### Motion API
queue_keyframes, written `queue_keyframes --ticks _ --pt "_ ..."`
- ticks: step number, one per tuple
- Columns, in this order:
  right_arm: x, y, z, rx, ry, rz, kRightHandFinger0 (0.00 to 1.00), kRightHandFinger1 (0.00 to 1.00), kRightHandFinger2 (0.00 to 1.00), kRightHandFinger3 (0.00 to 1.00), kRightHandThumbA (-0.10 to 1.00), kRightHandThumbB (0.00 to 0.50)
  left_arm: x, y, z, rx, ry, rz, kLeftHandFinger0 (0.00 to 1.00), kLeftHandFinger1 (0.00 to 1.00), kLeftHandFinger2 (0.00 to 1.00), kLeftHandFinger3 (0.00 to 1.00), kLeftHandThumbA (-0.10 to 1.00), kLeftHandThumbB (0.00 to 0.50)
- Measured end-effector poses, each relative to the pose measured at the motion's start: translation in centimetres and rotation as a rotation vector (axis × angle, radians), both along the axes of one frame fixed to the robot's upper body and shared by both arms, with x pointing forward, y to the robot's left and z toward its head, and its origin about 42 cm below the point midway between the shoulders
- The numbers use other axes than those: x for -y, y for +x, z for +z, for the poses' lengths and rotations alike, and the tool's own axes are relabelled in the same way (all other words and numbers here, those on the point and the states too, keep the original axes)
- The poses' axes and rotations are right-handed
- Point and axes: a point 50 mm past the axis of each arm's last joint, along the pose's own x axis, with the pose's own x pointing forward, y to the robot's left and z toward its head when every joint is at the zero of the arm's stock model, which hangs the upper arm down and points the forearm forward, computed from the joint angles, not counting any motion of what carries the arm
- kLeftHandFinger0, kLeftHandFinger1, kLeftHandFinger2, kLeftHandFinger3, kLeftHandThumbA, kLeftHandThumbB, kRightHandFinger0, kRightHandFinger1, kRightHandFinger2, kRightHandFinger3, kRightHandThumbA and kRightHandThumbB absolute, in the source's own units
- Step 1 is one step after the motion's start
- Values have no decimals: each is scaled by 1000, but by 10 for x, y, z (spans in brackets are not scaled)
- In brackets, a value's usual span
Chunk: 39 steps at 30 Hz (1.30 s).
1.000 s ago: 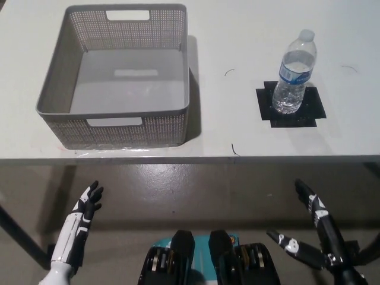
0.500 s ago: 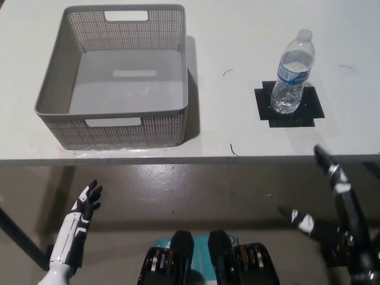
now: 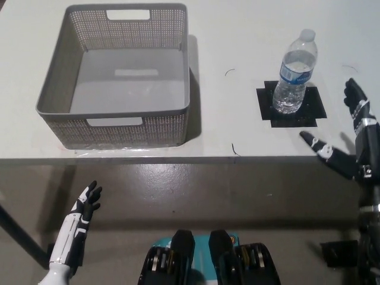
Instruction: Use the right hand to pick up a water botttle and place it into a container on the left side
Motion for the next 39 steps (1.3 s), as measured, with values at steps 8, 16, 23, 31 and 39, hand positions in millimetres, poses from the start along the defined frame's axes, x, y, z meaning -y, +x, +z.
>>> queue_keyframes --ticks 8,16,23,31,39 --pt "5 39 -5 -145 52 -27 1000 1000 1000 1000 1000 492 0 0 0 7 0 -2 1000 1000 1000 1000 1000 261" --pt "7 65 -18 -255 54 -41 1000 1000 1000 1000 1000 500 0 0 1 12 1 -3 1000 1000 1000 1000 1000 274" --pt "6 84 -26 -320 46 -52 1000 1000 1000 1000 1000 500 0 0 0 16 1 -5 1000 1000 1000 1000 1000 251" --pt "2 100 -30 -372 53 -46 1000 1000 1000 1000 1000 500 1 -1 0 24 0 -8 1000 1000 1000 1000 1000 256" --pt "-2 113 -26 -396 56 -43 1000 1000 1000 1000 1000 500 1 -1 0 27 -3 -11 1000 1000 1000 1000 1000 250"
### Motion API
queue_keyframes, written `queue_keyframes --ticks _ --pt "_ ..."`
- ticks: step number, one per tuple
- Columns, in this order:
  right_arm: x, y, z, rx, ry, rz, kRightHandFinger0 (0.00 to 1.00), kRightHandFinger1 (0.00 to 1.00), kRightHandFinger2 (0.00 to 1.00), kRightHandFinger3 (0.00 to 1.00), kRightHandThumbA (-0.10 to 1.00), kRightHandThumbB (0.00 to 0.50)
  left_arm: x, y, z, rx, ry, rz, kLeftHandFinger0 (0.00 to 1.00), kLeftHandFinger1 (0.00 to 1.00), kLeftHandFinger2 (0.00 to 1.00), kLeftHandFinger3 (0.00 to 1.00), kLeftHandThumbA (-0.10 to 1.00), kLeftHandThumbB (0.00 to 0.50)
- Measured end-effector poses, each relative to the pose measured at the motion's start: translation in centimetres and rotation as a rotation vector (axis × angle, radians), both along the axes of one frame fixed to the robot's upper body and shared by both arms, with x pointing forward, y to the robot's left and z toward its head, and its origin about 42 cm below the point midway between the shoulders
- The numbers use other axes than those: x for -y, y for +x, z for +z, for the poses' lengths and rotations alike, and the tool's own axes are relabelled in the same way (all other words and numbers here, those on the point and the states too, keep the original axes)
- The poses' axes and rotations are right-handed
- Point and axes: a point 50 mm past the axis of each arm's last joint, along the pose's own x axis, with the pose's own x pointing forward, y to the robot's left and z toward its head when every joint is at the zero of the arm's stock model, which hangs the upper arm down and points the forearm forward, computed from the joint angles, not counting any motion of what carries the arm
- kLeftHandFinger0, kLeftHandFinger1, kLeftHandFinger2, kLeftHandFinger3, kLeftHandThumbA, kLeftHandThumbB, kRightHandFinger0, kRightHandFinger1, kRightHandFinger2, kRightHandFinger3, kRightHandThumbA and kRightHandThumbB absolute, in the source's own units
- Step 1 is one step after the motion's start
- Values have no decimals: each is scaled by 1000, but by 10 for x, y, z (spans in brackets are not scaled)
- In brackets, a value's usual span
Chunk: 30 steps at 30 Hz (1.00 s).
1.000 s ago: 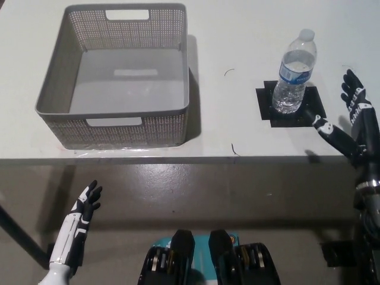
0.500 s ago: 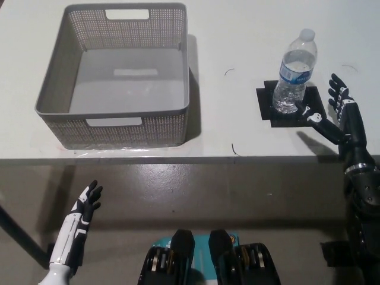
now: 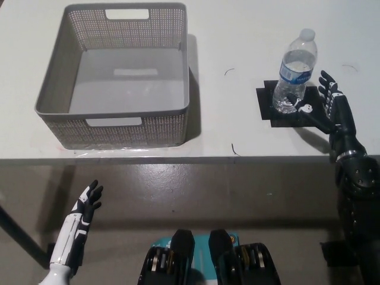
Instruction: Use the right hand to pick up a water botttle and place it into a container on the left side
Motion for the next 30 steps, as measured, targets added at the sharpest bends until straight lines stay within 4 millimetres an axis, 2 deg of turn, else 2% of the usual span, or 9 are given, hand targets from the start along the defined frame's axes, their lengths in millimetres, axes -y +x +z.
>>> queue_keyframes --ticks 6,14,21,26,27,28,29,30 --pt "0 4 -5 -33 6 -3 1000 1000 1000 1000 1000 500 0 -1 -1 -2 -2 -1 1000 1000 1000 1000 1000 262" --pt "-1 11 -14 -74 14 -5 1000 1000 1000 1000 1000 500 0 -1 -2 -7 -6 -8 1000 1000 1000 1000 1000 251" --pt "-6 34 1 -100 -9 -6 1000 1000 1000 1000 1000 500 1 -2 -2 -8 -11 -17 1000 1000 1000 1000 1000 266" --pt "-16 59 26 -125 -49 4 1000 1000 1000 1000 1000 500 1 -2 -3 -9 -12 -22 1000 1000 1000 1000 1000 251" --pt "-19 64 32 -131 -54 6 1000 1000 1000 1000 981 488 2 -2 -3 -10 -12 -23 1000 1000 1000 1000 1000 247" --pt "-22 67 36 -135 -57 8 1000 1000 1000 1000 775 464 2 -2 -3 -11 -13 -24 1000 1000 1000 1000 1000 247" --pt "-24 72 43 -142 -61 5 1000 1000 1000 1000 513 475 2 -2 -3 -12 -13 -25 1000 1000 1000 1000 1000 254" --pt "-27 76 50 -141 -60 0 786 835 917 1000 450 497 2 -2 -3 -14 -13 -26 1000 1000 1000 1000 1000 255"
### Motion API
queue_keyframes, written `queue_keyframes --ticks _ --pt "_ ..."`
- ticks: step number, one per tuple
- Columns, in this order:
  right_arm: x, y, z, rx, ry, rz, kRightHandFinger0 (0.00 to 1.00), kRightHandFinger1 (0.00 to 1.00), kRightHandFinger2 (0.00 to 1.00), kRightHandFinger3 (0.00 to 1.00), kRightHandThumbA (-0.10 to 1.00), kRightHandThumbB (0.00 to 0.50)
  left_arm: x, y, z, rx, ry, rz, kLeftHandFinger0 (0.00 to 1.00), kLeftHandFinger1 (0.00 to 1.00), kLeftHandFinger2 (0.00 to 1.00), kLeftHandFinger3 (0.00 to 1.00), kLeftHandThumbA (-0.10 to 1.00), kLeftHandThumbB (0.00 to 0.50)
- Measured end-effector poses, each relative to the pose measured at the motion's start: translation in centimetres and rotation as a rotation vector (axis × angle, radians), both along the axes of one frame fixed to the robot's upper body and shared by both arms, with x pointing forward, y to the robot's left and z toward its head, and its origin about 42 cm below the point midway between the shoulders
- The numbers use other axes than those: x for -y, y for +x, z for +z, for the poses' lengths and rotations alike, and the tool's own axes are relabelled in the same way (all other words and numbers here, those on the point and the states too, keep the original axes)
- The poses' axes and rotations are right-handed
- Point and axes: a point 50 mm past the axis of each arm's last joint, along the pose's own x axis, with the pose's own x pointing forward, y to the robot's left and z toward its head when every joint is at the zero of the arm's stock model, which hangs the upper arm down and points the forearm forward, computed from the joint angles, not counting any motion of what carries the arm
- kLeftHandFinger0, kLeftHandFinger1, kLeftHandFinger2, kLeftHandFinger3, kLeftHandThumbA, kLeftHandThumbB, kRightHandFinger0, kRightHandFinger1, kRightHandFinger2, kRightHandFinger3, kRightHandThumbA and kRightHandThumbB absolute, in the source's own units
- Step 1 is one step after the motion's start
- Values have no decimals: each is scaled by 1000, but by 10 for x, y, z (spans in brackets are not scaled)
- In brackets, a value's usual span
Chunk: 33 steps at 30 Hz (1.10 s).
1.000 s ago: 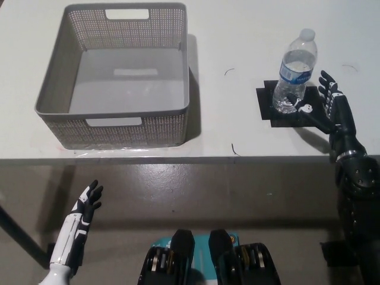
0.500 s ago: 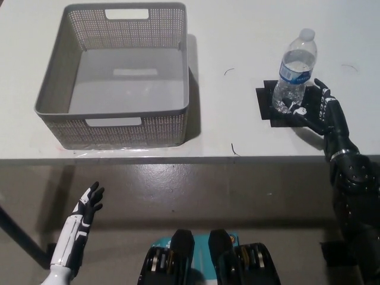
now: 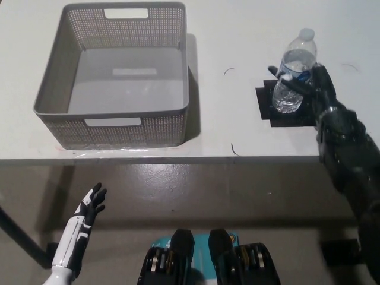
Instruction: Use the right hand to pick up a water botttle and place it into a container on the left side
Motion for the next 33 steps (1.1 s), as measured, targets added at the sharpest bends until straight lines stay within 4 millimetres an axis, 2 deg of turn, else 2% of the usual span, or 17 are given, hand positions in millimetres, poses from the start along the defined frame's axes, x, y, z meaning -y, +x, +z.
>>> queue_keyframes --ticks 1,2,3,4,5,6,8,10,12,13,16,19,22,32,33 --pt "-2 3 6 4 -1 -6 355 362 388 588 53 308 0 0 0 -1 0 -1 1000 1000 1000 1000 1000 257" --pt "-6 8 16 11 -4 -19 39 95 179 181 -72 342 0 0 -1 -3 0 -2 1000 1000 1000 1000 1000 256" --pt "-7 10 21 17 -6 -23 2 8 157 125 -99 258 0 0 -1 -4 0 -3 1000 1000 1000 1000 1000 257" --pt "-12 15 34 28 -15 -43 0 0 226 192 -100 221 1 0 -2 -6 0 -4 1000 1000 1000 1000 1000 258" --pt "-15 18 43 35 -17 -58 0 0 283 231 -100 206 0 0 -2 -7 0 -4 1000 1000 1000 1000 1000 259" --pt "-18 21 51 41 -18 -68 0 2 457 381 -100 177 1 1 -2 -8 1 -5 1000 1000 1000 1000 1000 268" --pt "-28 25 69 62 -7 -94 0 0 494 427 -100 168 1 1 -2 -7 1 -7 1000 1000 1000 1000 1000 252" --pt "-38 28 79 79 9 -105 0 87 602 514 -100 170 1 2 -1 -6 1 -10 1000 1000 1000 1000 1000 251" --pt "-47 28 82 85 28 -112 0 188 696 623 -100 147 1 1 -2 -6 1 -12 1000 1000 1000 1000 1000 250" --pt "-51 27 80 82 41 -115 0 209 691 655 -100 125 1 1 -2 -6 1 -12 1000 1000 1000 1000 1000 251" --pt "-58 25 75 71 58 -123 0 240 667 709 -100 113 0 0 -4 -9 1 -12 1000 1000 1000 1000 1000 247" --pt "-59 24 73 67 76 -135 0 214 605 569 -100 139 -1 -1 -6 -12 1 -11 1000 1000 1000 1000 1000 257" --pt "-58 24 73 72 95 -146 0 192 577 531 -100 149 -2 -3 -8 -17 3 -11 1000 1000 1000 1000 1000 262" --pt "-54 25 76 108 131 -157 0 172 561 583 -100 134 -3 -9 -12 -31 2 -7 1000 1000 1000 1000 1000 255" --pt "-54 25 77 109 130 -158 0 166 560 591 -100 116 -3 -9 -12 -31 2 -7 1000 1000 1000 1000 1000 254"
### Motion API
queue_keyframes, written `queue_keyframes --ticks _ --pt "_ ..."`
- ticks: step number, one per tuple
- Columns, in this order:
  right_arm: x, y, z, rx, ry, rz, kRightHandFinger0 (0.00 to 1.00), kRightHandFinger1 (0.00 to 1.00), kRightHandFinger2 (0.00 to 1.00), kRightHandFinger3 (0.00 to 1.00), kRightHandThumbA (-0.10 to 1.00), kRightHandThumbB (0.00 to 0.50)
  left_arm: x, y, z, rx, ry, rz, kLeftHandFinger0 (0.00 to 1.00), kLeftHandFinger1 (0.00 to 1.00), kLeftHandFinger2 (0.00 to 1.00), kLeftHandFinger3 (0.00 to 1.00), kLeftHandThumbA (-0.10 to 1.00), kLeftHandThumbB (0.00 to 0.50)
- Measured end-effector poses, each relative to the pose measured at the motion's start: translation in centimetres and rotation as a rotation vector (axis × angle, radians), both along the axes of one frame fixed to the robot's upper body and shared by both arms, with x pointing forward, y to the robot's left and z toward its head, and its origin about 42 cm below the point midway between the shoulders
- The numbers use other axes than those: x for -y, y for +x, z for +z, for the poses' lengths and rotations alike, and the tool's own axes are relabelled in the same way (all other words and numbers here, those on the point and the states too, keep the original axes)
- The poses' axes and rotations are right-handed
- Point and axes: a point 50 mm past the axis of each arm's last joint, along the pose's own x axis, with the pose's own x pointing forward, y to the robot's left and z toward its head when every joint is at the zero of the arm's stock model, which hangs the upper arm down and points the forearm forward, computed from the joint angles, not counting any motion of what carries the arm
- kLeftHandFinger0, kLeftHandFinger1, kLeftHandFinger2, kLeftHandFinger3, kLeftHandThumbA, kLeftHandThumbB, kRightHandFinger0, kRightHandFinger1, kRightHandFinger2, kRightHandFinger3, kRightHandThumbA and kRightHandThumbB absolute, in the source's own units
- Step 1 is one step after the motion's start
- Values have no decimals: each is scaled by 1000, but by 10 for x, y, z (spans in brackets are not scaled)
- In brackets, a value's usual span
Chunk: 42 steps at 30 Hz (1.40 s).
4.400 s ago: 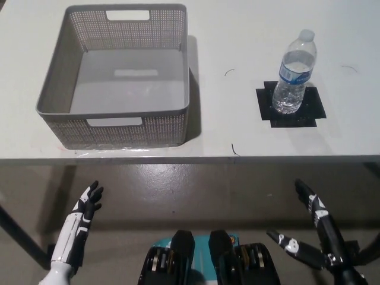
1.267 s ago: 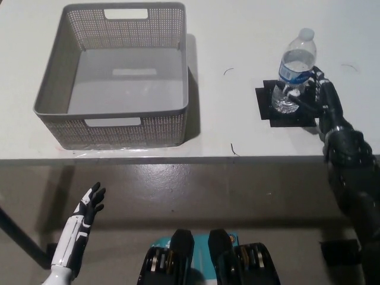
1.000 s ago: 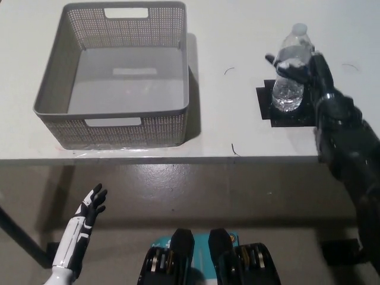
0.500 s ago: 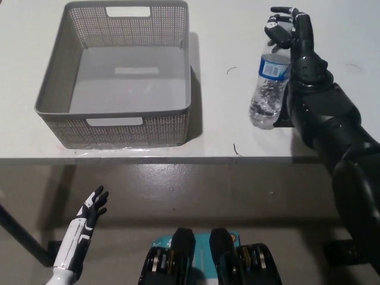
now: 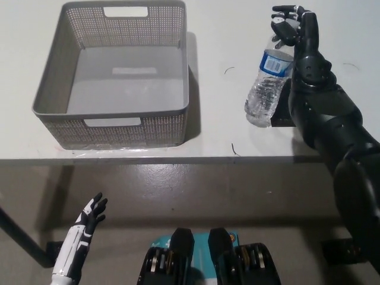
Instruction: Use the right hand to pick up a water botttle and place it into a container on the left side
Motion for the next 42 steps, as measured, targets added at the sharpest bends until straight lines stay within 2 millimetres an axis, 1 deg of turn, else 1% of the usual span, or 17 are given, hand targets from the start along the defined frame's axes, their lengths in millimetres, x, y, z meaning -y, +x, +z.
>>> queue_keyframes --ticks 3,9,12,17,18,19,20,21,22,23,25,30,31,32,35,36,42 --pt "0 0 1 8 -7 -6 0 141 566 624 -100 119 0 -1 -1 -2 0 1 1000 1000 1000 1000 1000 255" --pt "-1 2 13 59 17 -14 0 202 621 630 -100 116 0 -1 -1 -3 0 1 1000 1000 1000 1000 1000 253" --pt "-6 5 34 112 33 -6 0 265 635 647 -100 135 0 -2 -1 -3 0 2 1000 1000 1000 1000 1000 248" --pt "-20 9 76 203 30 1 0 234 611 686 -100 139 -1 -2 -1 -5 0 2 1000 1000 1000 1000 1000 251" --pt "-24 10 85 223 32 4 0 209 597 615 -100 157 -1 -2 -1 -5 0 2 1000 1000 1000 1000 1000 251" --pt "-28 10 93 242 34 10 0 124 498 306 -100 173 -1 -2 -1 -5 0 2 1000 1000 1000 1000 1000 252" --pt "-32 10 99 257 34 15 0 102 474 266 -100 168 -1 -2 -2 -6 0 2 1000 1000 1000 1000 1000 253" --pt "-35 9 106 271 30 20 0 101 508 220 -100 150 -1 -3 -2 -6 0 2 1000 1000 1000 1000 1000 255" --pt "-41 9 114 289 21 28 0 121 556 295 -100 144 -1 -3 -2 -7 0 2 1000 1000 1000 1000 1000 256" --pt "-48 8 121 307 19 37 0 167 643 514 -100 131 -1 -3 -2 -9 0 2 1000 1000 1000 1000 1000 253" --pt "-56 7 129 328 13 47 0 195 660 699 -100 136 -1 -4 -3 -10 1 3 1000 1000 1000 1000 1000 243" --pt "-81 2 148 367 14 80 0 173 604 697 -100 145 0 -4 -3 -11 1 2 1000 1000 1000 1000 1000 269" --pt "-87 1 152 374 16 88 0 82 469 695 -100 141 0 -4 -3 -12 1 2 1000 1000 1000 1000 1000 277" --pt "-92 -1 156 383 18 96 0 36 433 703 -100 125 0 -4 -3 -12 2 1 1000 1000 1000 1000 1000 282" --pt "-111 -6 169 408 23 126 0 108 624 710 -100 123 0 -4 -3 -12 6 0 1000 1000 1000 1000 1000 301" --pt "-117 -8 174 415 25 136 0 133 643 710 -100 122 0 -4 -3 -12 7 -1 1000 1000 1000 1000 1000 299" --pt "-150 -19 191 448 34 187 0 151 621 708 -100 120 1 -4 -2 -10 9 -8 1000 1000 1000 1000 1000 320"
